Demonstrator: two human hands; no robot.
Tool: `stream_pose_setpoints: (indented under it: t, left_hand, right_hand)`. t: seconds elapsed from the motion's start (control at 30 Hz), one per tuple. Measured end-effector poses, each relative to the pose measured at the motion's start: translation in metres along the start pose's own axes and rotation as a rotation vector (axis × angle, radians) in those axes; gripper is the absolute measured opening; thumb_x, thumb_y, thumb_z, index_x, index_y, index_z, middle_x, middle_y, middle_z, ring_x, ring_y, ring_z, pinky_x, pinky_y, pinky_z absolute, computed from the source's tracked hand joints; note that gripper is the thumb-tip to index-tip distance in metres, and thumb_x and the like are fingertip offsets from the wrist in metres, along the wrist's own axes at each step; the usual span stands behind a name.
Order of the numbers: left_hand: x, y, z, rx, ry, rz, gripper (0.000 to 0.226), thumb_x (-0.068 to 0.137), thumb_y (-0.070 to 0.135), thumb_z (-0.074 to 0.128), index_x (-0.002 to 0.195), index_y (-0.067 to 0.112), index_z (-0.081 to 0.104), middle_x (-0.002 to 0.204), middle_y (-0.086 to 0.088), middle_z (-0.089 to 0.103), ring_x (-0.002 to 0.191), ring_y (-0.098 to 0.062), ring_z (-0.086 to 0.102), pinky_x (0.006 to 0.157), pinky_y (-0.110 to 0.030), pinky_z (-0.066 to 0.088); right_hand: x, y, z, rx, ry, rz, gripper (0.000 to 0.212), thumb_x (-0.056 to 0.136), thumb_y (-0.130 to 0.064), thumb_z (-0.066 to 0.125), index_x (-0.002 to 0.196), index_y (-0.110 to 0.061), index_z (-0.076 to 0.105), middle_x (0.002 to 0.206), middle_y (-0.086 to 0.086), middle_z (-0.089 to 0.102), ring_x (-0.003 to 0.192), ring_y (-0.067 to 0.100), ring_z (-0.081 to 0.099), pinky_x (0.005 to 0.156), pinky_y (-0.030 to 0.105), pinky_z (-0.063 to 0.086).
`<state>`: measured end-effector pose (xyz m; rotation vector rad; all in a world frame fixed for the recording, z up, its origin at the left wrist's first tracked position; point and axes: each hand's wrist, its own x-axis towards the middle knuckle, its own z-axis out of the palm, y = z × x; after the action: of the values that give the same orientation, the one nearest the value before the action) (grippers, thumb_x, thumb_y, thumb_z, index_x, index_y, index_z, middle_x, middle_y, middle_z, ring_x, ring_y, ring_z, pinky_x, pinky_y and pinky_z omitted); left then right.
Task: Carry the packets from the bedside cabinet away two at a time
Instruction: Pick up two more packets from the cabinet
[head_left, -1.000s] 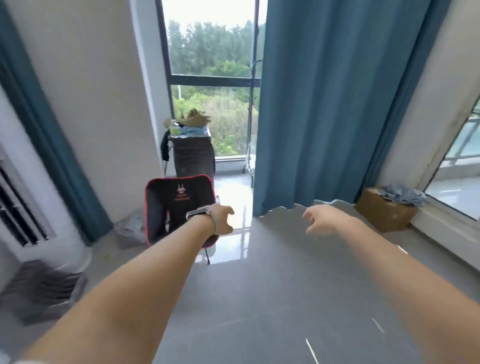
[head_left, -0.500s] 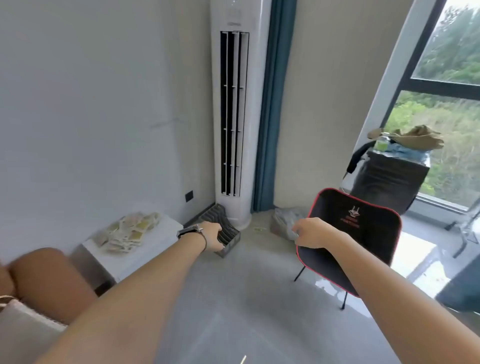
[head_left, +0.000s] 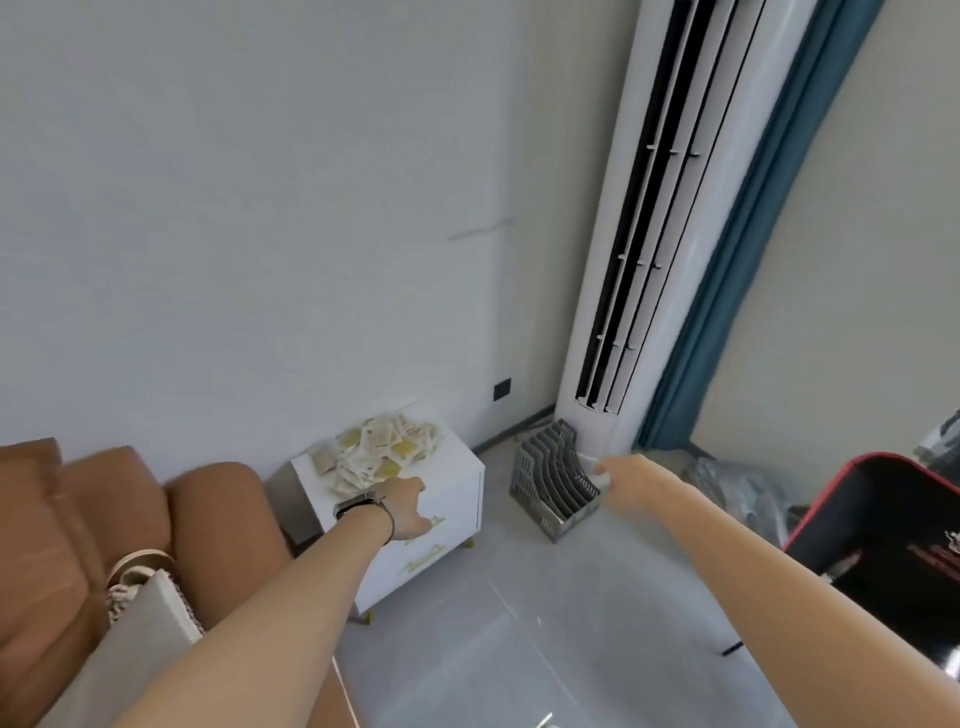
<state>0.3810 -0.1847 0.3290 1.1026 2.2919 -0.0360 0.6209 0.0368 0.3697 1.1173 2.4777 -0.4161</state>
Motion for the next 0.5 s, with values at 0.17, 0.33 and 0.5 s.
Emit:
stream_pose_setpoints:
  t: [0.17, 0.33, 0.5]
  left_hand:
    - [0.068, -0.035, -0.028, -0.003, -0.046, -0.077, 0.069, 0.092, 0.038, 0.051, 0.153, 0.022, 0.023, 0.153, -0.004, 0.036, 0.133, -0.023, 0.045, 0.104, -0.034, 0.044]
    - [0.123, -0.084, -0.045, -0.105, -0.054, -0.244, 0.066, 0.091, 0.035, 0.049, 0.152, 0.027, 0.025, 0.143, -0.005, 0.046, 0.116, -0.022, 0.057, 0.092, -0.031, 0.051]
    - [0.162, -0.12, -0.064, -0.213, 0.001, -0.337, 0.058, 0.091, 0.034, 0.05, 0.146, 0.028, 0.033, 0.135, -0.002, 0.054, 0.117, -0.021, 0.056, 0.094, -0.033, 0.05]
  right_hand:
    - [0.121, -0.031, -0.036, -0.079, -0.019, -0.112, 0.044, 0.092, -0.025, 0.052, 0.136, -0.02, 0.049, 0.133, 0.003, 0.055, 0.116, 0.024, 0.055, 0.098, 0.039, 0.049]
    - [0.235, -0.07, -0.061, -0.132, -0.09, -0.204, 0.051, 0.094, -0.027, 0.051, 0.143, -0.02, 0.042, 0.143, 0.002, 0.047, 0.128, 0.023, 0.048, 0.104, 0.035, 0.043]
    - [0.323, -0.141, -0.074, -0.19, -0.132, -0.303, 0.052, 0.09, -0.023, 0.049, 0.141, -0.024, 0.044, 0.141, 0.0, 0.049, 0.126, 0.023, 0.049, 0.102, 0.037, 0.045]
